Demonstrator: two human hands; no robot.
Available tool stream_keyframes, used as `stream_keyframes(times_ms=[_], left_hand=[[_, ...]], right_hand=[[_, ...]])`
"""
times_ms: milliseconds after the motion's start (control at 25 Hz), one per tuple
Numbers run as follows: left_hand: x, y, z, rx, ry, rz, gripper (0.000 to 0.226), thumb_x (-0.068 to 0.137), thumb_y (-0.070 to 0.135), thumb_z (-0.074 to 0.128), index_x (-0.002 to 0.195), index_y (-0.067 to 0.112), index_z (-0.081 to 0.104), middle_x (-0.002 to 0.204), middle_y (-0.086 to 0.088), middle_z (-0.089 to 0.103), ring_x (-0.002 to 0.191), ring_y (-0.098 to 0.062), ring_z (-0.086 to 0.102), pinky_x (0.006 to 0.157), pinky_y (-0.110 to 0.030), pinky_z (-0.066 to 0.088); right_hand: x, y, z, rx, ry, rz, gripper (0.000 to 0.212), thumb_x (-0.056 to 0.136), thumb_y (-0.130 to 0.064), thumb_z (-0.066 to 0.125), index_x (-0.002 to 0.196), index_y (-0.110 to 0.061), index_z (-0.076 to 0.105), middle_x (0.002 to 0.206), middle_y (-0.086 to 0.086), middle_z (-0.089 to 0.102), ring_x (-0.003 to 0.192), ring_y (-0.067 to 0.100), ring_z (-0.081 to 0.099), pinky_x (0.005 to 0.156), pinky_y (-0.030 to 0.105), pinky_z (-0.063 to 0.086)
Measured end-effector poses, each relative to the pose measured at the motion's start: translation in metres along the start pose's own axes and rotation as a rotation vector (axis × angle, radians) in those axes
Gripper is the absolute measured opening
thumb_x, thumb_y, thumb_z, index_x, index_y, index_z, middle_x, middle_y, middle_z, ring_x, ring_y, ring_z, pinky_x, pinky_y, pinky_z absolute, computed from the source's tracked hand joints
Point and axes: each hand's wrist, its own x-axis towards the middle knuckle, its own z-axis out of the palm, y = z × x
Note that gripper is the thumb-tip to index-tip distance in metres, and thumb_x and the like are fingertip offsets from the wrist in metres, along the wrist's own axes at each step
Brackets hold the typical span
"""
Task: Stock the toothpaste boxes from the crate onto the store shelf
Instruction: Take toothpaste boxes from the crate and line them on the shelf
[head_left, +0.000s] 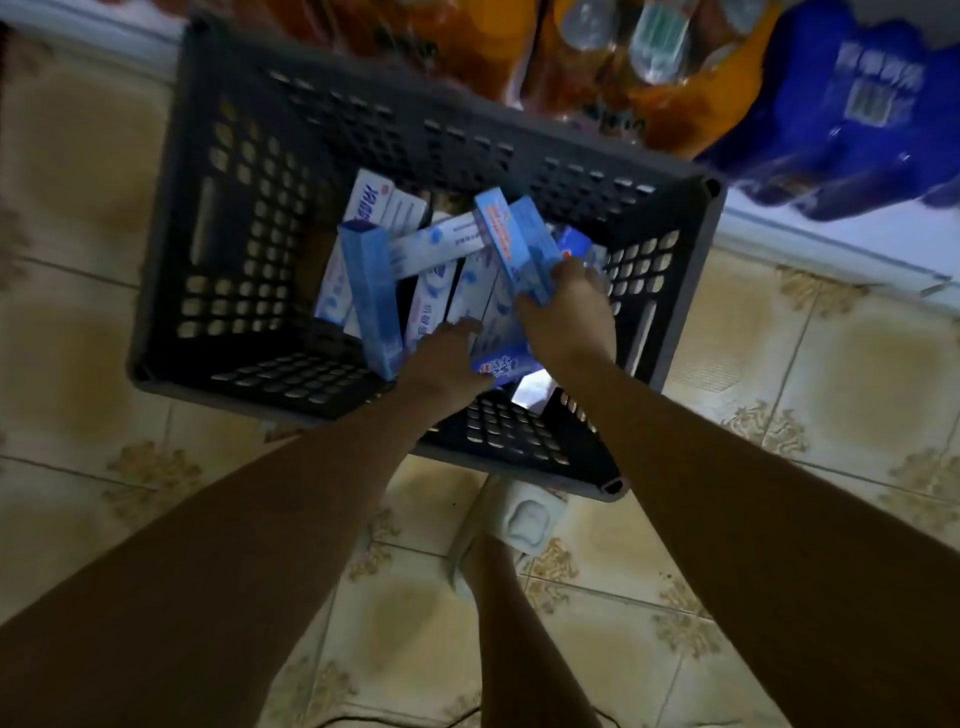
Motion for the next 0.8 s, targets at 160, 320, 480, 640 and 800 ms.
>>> stream_keyframes(times_ms=[160, 320, 480, 640, 800], left_hand=[[0.034, -0.002, 0.034, 0.135, -0.043, 0.083, 0.070, 0.071, 0.033, 0.080, 0.131, 0.019, 0.045, 0.119, -0.013, 0.054, 0.111, -0.035, 0.056, 0.091, -0.047, 0.049], [0.039, -0.002, 0.037, 0.220, -0.052, 0.136, 0.063, 0.075, 0.028, 0.077, 0.129, 0.014, 0.047, 0.118, -0.016, 0.057, 0.108, -0.037, 0.058, 0.089, -0.048, 0.050], [0.020, -0.011, 0.009, 0.349, -0.119, 0.088, 0.065, 0.076, 0.026, 0.077, 0.130, 0.012, 0.044, 0.123, -0.014, 0.053, 0.113, -0.035, 0.055, 0.092, -0.048, 0.049], [-0.005, -0.015, -0.034, 0.424, -0.143, 0.024, 0.065, 0.076, 0.028, 0.077, 0.129, 0.013, 0.043, 0.127, -0.010, 0.052, 0.115, -0.030, 0.054, 0.095, -0.048, 0.048], [-0.025, -0.017, -0.066, 0.334, -0.149, -0.054, 0.063, 0.075, 0.032, 0.076, 0.128, 0.018, 0.044, 0.122, -0.005, 0.056, 0.111, -0.026, 0.056, 0.094, -0.044, 0.049]], right_hand=[[0.037, -0.001, 0.027, -0.184, -0.012, -0.078, 0.066, 0.086, -0.036, 0.068, 0.138, -0.007, 0.041, 0.135, 0.013, 0.047, 0.126, 0.032, 0.043, 0.093, 0.043, 0.046], [0.050, -0.002, 0.026, -0.181, 0.000, -0.056, 0.048, 0.093, -0.026, 0.059, 0.133, -0.003, 0.047, 0.129, 0.017, 0.054, 0.118, 0.033, 0.052, 0.082, 0.037, 0.047], [0.044, -0.007, -0.001, 0.229, -0.182, 0.134, 0.036, 0.097, -0.026, 0.055, 0.125, -0.003, 0.053, 0.099, 0.011, 0.063, 0.078, 0.024, 0.060, 0.055, 0.024, 0.040], [0.024, -0.014, -0.035, 0.381, -0.311, 0.219, 0.034, 0.102, -0.020, 0.049, 0.130, -0.001, 0.054, 0.101, 0.012, 0.060, 0.081, 0.021, 0.052, 0.069, 0.030, 0.044], [0.007, -0.014, -0.052, 0.623, -0.388, 0.391, 0.029, 0.101, -0.024, 0.048, 0.116, 0.000, 0.055, 0.120, 0.024, 0.063, 0.084, 0.027, 0.057, 0.073, 0.031, 0.044]])
